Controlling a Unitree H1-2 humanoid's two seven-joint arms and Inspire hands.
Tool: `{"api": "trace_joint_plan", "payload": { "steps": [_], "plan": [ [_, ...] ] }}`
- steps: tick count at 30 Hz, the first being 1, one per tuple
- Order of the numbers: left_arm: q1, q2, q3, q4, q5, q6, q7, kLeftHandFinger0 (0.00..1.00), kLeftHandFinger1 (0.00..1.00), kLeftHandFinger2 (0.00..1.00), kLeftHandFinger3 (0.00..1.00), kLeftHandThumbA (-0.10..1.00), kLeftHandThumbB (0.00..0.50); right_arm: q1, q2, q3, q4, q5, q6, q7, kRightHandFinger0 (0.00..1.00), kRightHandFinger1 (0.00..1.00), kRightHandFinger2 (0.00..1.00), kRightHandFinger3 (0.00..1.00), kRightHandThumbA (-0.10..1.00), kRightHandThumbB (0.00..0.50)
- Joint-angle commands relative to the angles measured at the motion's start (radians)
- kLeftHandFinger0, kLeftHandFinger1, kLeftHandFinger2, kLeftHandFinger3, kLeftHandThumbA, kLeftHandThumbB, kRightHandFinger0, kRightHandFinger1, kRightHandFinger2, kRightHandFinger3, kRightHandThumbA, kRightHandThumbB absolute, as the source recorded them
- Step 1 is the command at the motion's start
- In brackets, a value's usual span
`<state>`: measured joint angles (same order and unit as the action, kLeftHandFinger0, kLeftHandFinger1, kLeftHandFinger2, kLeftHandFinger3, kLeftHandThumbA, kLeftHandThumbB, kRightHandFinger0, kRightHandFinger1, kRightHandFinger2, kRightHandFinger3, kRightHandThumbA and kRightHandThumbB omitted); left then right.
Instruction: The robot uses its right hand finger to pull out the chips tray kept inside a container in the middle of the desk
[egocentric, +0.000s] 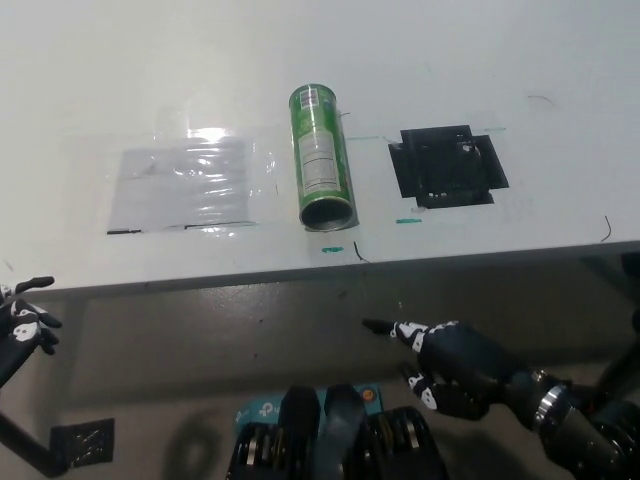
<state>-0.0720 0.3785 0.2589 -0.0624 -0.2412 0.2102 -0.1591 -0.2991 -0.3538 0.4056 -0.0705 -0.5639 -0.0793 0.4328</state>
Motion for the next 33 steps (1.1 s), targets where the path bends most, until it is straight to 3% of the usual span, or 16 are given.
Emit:
{"api": "trace_joint_plan", "payload": {
  "steps": [1, 2, 6, 7, 9, 10, 14, 17, 18, 22, 24, 26, 27, 29, 30, 33],
  "plan": [
    [0.004, 0.015, 0.007, -0.022, -0.012, -0.018, -0.014, 0.31, 0.3, 0.33, 0.62, -0.04, 0.102, -0.053, 0.017, -0.036, -0.044, 0.024, 0.033, -0.005, 0.09, 0.17, 0.93, 1.0, -0.1, 0.186],
    [0.004, 0.013, 0.006, -0.02, -0.013, -0.016, -0.013, 0.31, 0.3, 0.33, 0.62, -0.05, 0.098, -0.068, 0.021, -0.043, -0.046, 0.029, 0.036, -0.002, 0.11, 0.18, 0.99, 1.0, -0.1, 0.186],
    [0.006, 0.01, 0.0, -0.021, -0.009, -0.008, -0.011, 0.33, 0.31, 0.34, 0.62, -0.05, 0.099, -0.135, 0.029, -0.061, -0.043, 0.019, 0.023, -0.012, 0.1, 0.2, 0.99, 1.0, -0.1, 0.194],
    [0.007, 0.007, 0.002, -0.025, -0.011, 0.0, -0.008, 0.34, 0.31, 0.34, 0.61, -0.05, 0.104, -0.16, 0.033, -0.071, -0.037, 0.029, 0.009, -0.022, 0.03, 0.14, 0.94, 1.0, -0.1, 0.22],
    [0.01, 0.006, 0.002, -0.032, -0.006, 0.005, -0.003, 0.33, 0.31, 0.35, 0.61, -0.06, 0.102, -0.189, 0.032, -0.077, -0.042, 0.026, 0.019, -0.011, 0.01, 0.13, 0.91, 1.0, -0.1, 0.204],
    [0.011, 0.008, 0.002, -0.025, -0.008, -0.007, -0.01, 0.33, 0.32, 0.35, 0.61, -0.06, 0.097, -0.222, 0.03, -0.093, -0.054, 0.047, 0.041, 0.007, 0.0, 0.05, 0.86, 1.0, -0.1, 0.185],
    [0.015, 0.01, 0.003, -0.018, -0.007, -0.017, -0.014, 0.3, 0.3, 0.34, 0.61, -0.06, 0.09, -0.259, 0.01, -0.128, -0.089, 0.078, 0.031, 0.005, 0.0, 0.05, 0.83, 1.0, -0.1, 0.189],
    [0.022, 0.011, 0.004, -0.023, -0.007, -0.011, -0.013, 0.31, 0.31, 0.34, 0.63, -0.07, 0.091, -0.275, -0.001, -0.148, -0.131, 0.079, 0.074, 0.027, 0.0, 0.02, 0.75, 1.0, -0.1, 0.192],
    [0.022, 0.012, 0.004, -0.019, -0.008, -0.018, -0.015, 0.31, 0.31, 0.34, 0.63, -0.07, 0.096, -0.284, -0.007, -0.171, -0.154, 0.093, 0.094, 0.029, 0.0, 0.0, 0.67, 1.0, -0.1, 0.203],
    [0.027, 0.009, 0.006, -0.02, -0.019, -0.021, -0.02, 0.3, 0.3, 0.33, 0.63, -0.08, 0.092, -0.278, -0.018, -0.198, -0.176, 0.108, 0.105, 0.028, 0.0, 0.0, 0.65, 1.0, -0.1, 0.209],
    [0.026, 0.009, 0.0, -0.009, -0.01, -0.031, -0.02, 0.3, 0.3, 0.33, 0.63, -0.06, 0.098, -0.259, -0.027, -0.228, -0.193, 0.124, 0.12, 0.019, 0.0, 0.0, 0.55, 1.0, -0.1, 0.208],
    [0.026, 0.009, 0.0, -0.008, -0.01, -0.031, -0.019, 0.31, 0.3, 0.33, 0.62, -0.05, 0.106, -0.251, -0.027, -0.242, -0.202, 0.137, 0.138, 0.021, 0.0, 0.04, 0.61, 1.0, -0.1, 0.205],
    [0.029, 0.007, -0.002, -0.01, -0.002, -0.025, -0.013, 0.3, 0.3, 0.32, 0.61, -0.04, 0.11, -0.237, -0.028, -0.258, -0.215, 0.15, 0.157, 0.02, 0.01, 0.05, 0.47, 1.0, -0.1, 0.2],
    [0.03, 0.007, -0.003, -0.015, 0.005, -0.017, -0.007, 0.3, 0.3, 0.32, 0.61, -0.04, 0.108, -0.218, -0.027, -0.282, -0.221, 0.158, 0.157, 0.003, 0.0, 0.06, 0.48, 1.0, -0.1, 0.207],
    [0.031, 0.007, -0.003, -0.015, 0.005, -0.018, -0.007, 0.3, 0.3, 0.33, 0.62, -0.05, 0.105, -0.207, -0.027, -0.295, -0.218, 0.162, 0.14, -0.014, 0.06, 0.11, 0.74, 0.99, -0.1, 0.22],
    [0.03, 0.004, -0.001, -0.009, -0.007, -0.025, -0.014, 0.29, 0.28, 0.32, 0.61, -0.07, 0.101, -0.164, 0.0, -0.357, -0.213, 0.211, 0.137, -0.054, 0.05, 0.11, 0.81, 0.95, -0.1, 0.233]
  ]
}}
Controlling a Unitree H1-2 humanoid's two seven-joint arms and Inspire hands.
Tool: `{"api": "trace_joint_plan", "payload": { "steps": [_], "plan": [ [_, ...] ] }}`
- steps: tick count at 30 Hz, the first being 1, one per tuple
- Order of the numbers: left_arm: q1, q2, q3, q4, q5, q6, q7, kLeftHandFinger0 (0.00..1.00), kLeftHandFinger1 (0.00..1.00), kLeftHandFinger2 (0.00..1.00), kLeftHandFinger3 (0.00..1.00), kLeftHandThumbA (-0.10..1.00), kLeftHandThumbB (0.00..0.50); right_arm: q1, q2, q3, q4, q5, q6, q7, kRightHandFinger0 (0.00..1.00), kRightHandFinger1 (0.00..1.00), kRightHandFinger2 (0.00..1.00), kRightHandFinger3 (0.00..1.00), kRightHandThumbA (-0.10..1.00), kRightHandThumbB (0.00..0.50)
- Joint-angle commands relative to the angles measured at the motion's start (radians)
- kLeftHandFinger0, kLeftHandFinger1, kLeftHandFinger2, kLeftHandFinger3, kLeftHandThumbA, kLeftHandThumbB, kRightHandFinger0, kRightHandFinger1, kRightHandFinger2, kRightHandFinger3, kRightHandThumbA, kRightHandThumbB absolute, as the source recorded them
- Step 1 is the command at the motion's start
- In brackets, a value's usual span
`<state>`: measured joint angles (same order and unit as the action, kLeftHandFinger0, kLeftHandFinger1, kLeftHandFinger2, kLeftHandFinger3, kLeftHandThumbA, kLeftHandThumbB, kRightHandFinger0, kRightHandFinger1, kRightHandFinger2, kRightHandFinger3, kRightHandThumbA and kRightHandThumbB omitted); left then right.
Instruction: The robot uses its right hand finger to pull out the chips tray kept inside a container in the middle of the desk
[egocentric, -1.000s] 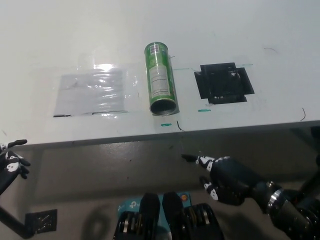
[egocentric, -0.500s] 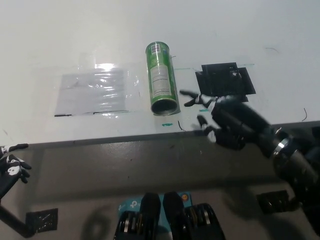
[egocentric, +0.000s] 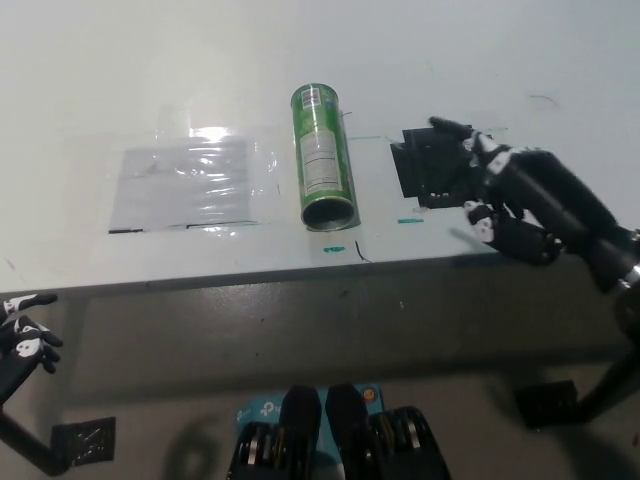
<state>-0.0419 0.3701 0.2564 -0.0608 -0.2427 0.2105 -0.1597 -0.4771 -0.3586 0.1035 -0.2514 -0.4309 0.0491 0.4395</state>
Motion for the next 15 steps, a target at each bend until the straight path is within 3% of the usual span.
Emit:
{"api": "trace_joint_plan", "payload": {
  "steps": [1, 3, 4, 5, 7, 8, 11, 12, 15],
  "plan": [
    [0.0, 0.012, 0.002, -0.013, -0.003, -0.024, -0.011, 0.29, 0.28, 0.32, 0.61, -0.07, 0.104, 0.031, 0.016, -0.081, -0.033, 0.092, 0.021, -0.075, 0.07, 0.12, 0.83, 0.94, -0.1, 0.242],
    [0.001, 0.012, 0.002, -0.013, -0.005, -0.025, -0.012, 0.29, 0.28, 0.32, 0.61, -0.06, 0.11, 0.051, 0.039, -0.117, -0.034, 0.118, 0.026, -0.096, 0.12, 0.13, 0.84, 0.92, -0.1, 0.254],
    [0.003, 0.011, -0.001, -0.018, 0.007, -0.023, -0.006, 0.28, 0.28, 0.32, 0.61, -0.06, 0.106, 0.084, 0.068, -0.162, -0.033, 0.127, 0.046, -0.137, 0.25, 0.16, 0.81, 0.91, -0.1, 0.256],
    [0.004, 0.008, -0.001, -0.016, 0.007, -0.025, -0.005, 0.28, 0.28, 0.32, 0.61, -0.06, 0.106, 0.082, 0.07, -0.166, -0.034, 0.125, 0.046, -0.133, 0.25, 0.16, 0.81, 0.91, -0.1, 0.256],
    [0.005, 0.008, -0.001, -0.017, 0.006, -0.02, -0.005, 0.29, 0.29, 0.33, 0.62, -0.07, 0.099, 0.106, 0.081, -0.204, -0.007, 0.176, 0.019, -0.14, 0.35, 0.18, 0.8, 0.94, -0.1, 0.227],
    [0.005, 0.007, 0.002, -0.012, 0.002, -0.018, -0.006, 0.3, 0.29, 0.33, 0.62, -0.07, 0.109, 0.13, 0.095, -0.237, 0.007, 0.22, 0.026, -0.145, 0.62, 0.18, 0.79, 0.95, -0.1, 0.227],
    [0.003, 0.007, 0.0, -0.009, 0.003, -0.024, -0.008, 0.29, 0.29, 0.32, 0.62, -0.06, 0.118, 0.165, 0.12, -0.28, 0.033, 0.243, 0.035, -0.162, 0.87, 0.16, 0.76, 0.94, -0.1, 0.241],
    [0.005, 0.006, 0.0, -0.01, 0.002, -0.019, -0.006, 0.3, 0.29, 0.32, 0.62, -0.06, 0.113, 0.177, 0.129, -0.29, 0.037, 0.249, 0.041, -0.168, 0.94, 0.17, 0.76, 0.94, -0.1, 0.233],
    [0.005, 0.008, 0.004, -0.016, -0.002, -0.01, -0.006, 0.31, 0.3, 0.34, 0.63, -0.08, 0.105, 0.204, 0.167, -0.323, 0.078, 0.291, 0.057, -0.192, 0.97, 0.2, 0.77, 0.95, -0.1, 0.234]
  ]
}}
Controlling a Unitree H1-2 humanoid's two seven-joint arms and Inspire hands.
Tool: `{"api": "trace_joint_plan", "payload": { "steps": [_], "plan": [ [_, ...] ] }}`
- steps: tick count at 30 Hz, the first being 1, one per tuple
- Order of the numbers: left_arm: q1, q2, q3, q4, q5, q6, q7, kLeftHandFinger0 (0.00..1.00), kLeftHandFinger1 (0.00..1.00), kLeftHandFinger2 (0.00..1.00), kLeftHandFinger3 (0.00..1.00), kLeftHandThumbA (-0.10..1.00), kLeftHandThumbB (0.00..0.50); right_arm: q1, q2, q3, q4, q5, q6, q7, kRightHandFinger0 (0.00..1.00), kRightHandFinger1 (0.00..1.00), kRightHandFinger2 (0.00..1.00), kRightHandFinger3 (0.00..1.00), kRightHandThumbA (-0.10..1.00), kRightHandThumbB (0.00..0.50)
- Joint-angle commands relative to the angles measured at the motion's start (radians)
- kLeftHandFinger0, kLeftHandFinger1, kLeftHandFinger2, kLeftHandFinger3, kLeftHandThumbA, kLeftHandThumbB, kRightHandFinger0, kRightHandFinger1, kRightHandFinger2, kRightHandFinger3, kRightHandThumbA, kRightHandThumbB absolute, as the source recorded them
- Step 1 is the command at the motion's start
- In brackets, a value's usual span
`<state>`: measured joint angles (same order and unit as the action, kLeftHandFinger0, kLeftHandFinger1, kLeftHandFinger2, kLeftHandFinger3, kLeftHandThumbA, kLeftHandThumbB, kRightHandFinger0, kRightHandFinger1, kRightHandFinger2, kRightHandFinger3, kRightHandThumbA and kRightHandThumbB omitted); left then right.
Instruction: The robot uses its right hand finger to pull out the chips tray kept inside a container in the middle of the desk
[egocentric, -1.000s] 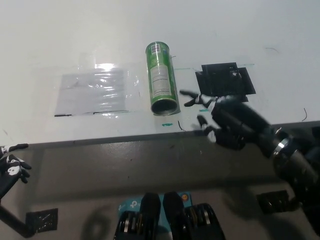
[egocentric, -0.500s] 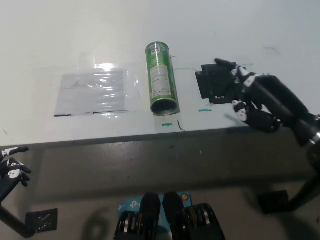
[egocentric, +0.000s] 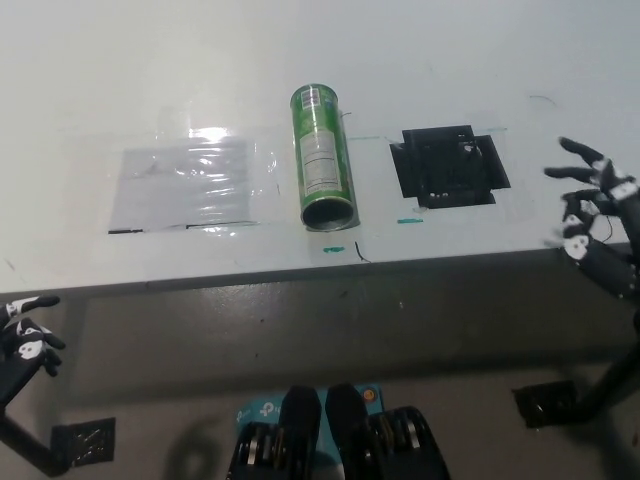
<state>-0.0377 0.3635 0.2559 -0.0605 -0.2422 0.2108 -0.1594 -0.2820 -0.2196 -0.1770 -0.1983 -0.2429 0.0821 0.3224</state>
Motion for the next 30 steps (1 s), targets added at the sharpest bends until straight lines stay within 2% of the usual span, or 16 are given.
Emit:
{"api": "trace_joint_plan", "payload": {
  "steps": [1, 2, 6, 7, 8, 9, 11, 13, 14, 16, 19, 22, 24, 28, 30],
  "plan": [
    [-0.001, 0.013, 0.008, -0.017, -0.01, -0.006, -0.006, 0.31, 0.3, 0.34, 0.64, -0.09, 0.099, 0.017, 0.043, -0.059, 0.043, 0.129, 0.032, -0.08, 0.92, 0.23, 0.77, 0.95, -0.1, 0.232],
    [-0.001, 0.015, 0.008, -0.016, -0.01, -0.01, -0.008, 0.32, 0.3, 0.34, 0.64, -0.1, 0.098, 0.023, 0.05, -0.065, 0.058, 0.14, 0.021, -0.083, 0.79, 0.22, 0.77, 0.94, -0.1, 0.227],
    [0.002, 0.02, 0.008, -0.021, -0.004, -0.007, -0.008, 0.33, 0.3, 0.35, 0.64, -0.08, 0.099, 0.048, 0.067, -0.076, 0.076, 0.148, 0.032, -0.098, 0.63, 0.23, 0.78, 0.95, -0.1, 0.215],
    [0.004, 0.022, 0.005, -0.023, 0.003, -0.013, -0.009, 0.32, 0.3, 0.34, 0.62, -0.05, 0.114, 0.067, 0.074, -0.085, 0.085, 0.155, 0.032, -0.106, 0.53, 0.25, 0.8, 0.95, -0.1, 0.217],
    [0.004, 0.025, 0.003, -0.012, 0.002, -0.042, -0.019, 0.31, 0.29, 0.34, 0.63, -0.06, 0.101, 0.075, 0.078, -0.087, 0.088, 0.148, 0.026, -0.117, 0.57, 0.27, 0.8, 0.94, -0.1, 0.226],
    [0.003, 0.022, 0.003, -0.014, 0.008, -0.035, -0.011, 0.3, 0.29, 0.33, 0.63, -0.06, 0.11, 0.082, 0.08, -0.091, 0.097, 0.155, 0.018, -0.122, 0.62, 0.28, 0.79, 0.94, -0.1, 0.223],
    [0.004, 0.022, 0.002, -0.014, 0.011, -0.038, -0.01, 0.31, 0.29, 0.32, 0.64, -0.05, 0.108, 0.092, 0.083, -0.096, 0.108, 0.162, 0.014, -0.133, 0.64, 0.29, 0.79, 0.93, -0.1, 0.215],
    [0.003, 0.027, 0.004, -0.012, 0.011, -0.034, -0.011, 0.31, 0.29, 0.32, 0.65, -0.06, 0.103, 0.106, 0.092, -0.097, 0.115, 0.165, 0.015, -0.147, 0.6, 0.29, 0.79, 0.92, -0.1, 0.202],
    [0.002, 0.025, 0.007, -0.014, 0.005, -0.024, -0.008, 0.31, 0.29, 0.33, 0.64, -0.08, 0.099, 0.112, 0.091, -0.096, 0.126, 0.167, -0.001, -0.153, 0.48, 0.26, 0.78, 0.91, -0.1, 0.201],
    [0.004, 0.023, 0.01, -0.016, -0.003, -0.02, -0.01, 0.31, 0.29, 0.34, 0.63, -0.08, 0.104, 0.119, 0.093, -0.095, 0.136, 0.171, 0.006, -0.164, 0.39, 0.24, 0.77, 0.89, -0.1, 0.212],
    [-0.01, 0.023, 0.009, -0.009, -0.006, -0.022, -0.011, 0.31, 0.3, 0.35, 0.63, -0.07, 0.106, 0.118, 0.096, -0.099, 0.155, 0.191, -0.012, -0.179, 0.37, 0.22, 0.76, 0.89, -0.1, 0.207],
    [-0.006, 0.023, 0.006, -0.012, 0.001, -0.025, -0.011, 0.33, 0.31, 0.35, 0.63, -0.07, 0.106, 0.129, 0.109, -0.106, 0.179, 0.21, -0.025, -0.2, 0.19, 0.14, 0.77, 0.88, -0.1, 0.199],
    [-0.005, 0.028, 0.0, -0.011, 0.013, -0.032, -0.011, 0.33, 0.32, 0.35, 0.64, -0.04, 0.102, 0.13, 0.113, -0.104, 0.184, 0.206, -0.025, -0.211, 0.16, 0.13, 0.76, 0.89, -0.1, 0.198],
    [-0.009, 0.023, 0.006, -0.009, 0.005, -0.019, -0.005, 0.33, 0.32, 0.35, 0.62, -0.05, 0.118, 0.129, 0.123, -0.108, 0.2, 0.217, -0.018, -0.236, 0.17, 0.12, 0.75, 0.89, -0.1, 0.199],
    [-0.008, 0.025, 0.004, -0.008, 0.008, -0.02, -0.007, 0.34, 0.32, 0.35, 0.61, -0.06, 0.103, 0.132, 0.121, -0.095, 0.217, 0.202, -0.026, -0.244, 0.18, 0.15, 0.72, 0.89, -0.1, 0.192]
  ]
}}
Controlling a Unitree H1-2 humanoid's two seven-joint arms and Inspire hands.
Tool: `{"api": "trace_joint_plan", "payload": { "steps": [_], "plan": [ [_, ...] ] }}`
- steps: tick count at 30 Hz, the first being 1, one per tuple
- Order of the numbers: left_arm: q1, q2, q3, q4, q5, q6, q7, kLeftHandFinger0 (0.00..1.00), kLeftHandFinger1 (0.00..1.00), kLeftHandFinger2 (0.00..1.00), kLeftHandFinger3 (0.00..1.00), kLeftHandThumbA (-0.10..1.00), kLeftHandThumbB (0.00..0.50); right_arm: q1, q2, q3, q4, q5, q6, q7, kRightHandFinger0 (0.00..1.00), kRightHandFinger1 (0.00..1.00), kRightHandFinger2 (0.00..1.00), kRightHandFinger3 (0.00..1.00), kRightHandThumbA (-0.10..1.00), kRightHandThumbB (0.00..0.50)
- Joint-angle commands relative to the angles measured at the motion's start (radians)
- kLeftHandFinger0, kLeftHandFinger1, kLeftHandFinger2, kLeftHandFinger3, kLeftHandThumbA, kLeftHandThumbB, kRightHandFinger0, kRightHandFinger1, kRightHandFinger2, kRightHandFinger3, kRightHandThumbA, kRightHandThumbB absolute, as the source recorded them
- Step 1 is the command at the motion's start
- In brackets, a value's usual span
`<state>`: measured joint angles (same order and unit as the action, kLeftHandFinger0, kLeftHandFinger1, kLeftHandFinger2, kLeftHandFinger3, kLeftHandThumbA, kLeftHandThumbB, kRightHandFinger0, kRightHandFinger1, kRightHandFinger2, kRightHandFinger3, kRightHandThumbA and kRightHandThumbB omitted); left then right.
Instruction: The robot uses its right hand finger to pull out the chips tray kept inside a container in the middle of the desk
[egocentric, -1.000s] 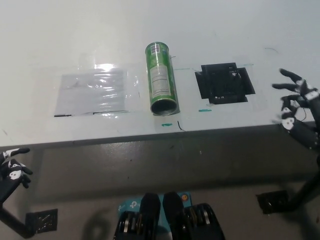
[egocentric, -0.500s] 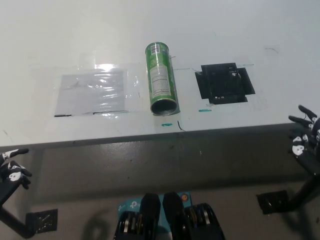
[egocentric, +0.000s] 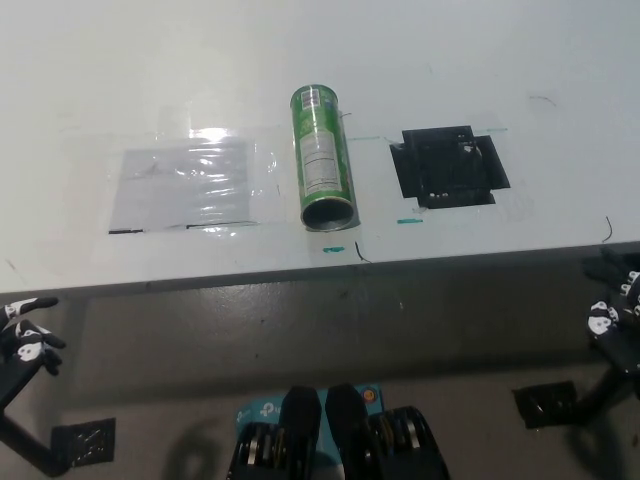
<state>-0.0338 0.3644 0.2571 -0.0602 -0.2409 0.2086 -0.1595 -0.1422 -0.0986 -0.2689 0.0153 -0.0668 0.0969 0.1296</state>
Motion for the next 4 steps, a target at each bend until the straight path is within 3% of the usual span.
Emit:
{"api": "trace_joint_plan", "payload": {
  "steps": [1, 3, 4],
  "plan": [
    [-0.013, 0.019, -0.002, -0.017, 0.013, -0.007, 0.0, 0.34, 0.32, 0.35, 0.62, -0.06, 0.103, -0.004, -0.006, 0.001, 0.004, 0.02, -0.038, -0.053, 0.21, 0.18, 0.72, 0.89, -0.1, 0.186],
    [-0.014, 0.019, -0.001, -0.013, 0.008, -0.014, -0.005, 0.34, 0.32, 0.36, 0.62, -0.07, 0.095, -0.005, -0.009, 0.009, 0.01, 0.02, -0.048, -0.051, 0.45, 0.34, 0.72, 0.87, -0.1, 0.184],
    [-0.014, 0.019, -0.001, -0.013, 0.008, -0.015, -0.006, 0.34, 0.33, 0.36, 0.62, -0.07, 0.095, -0.005, -0.01, 0.011, 0.01, 0.02, -0.049, -0.051, 0.46, 0.35, 0.72, 0.87, -0.1, 0.185]
  ]
}}
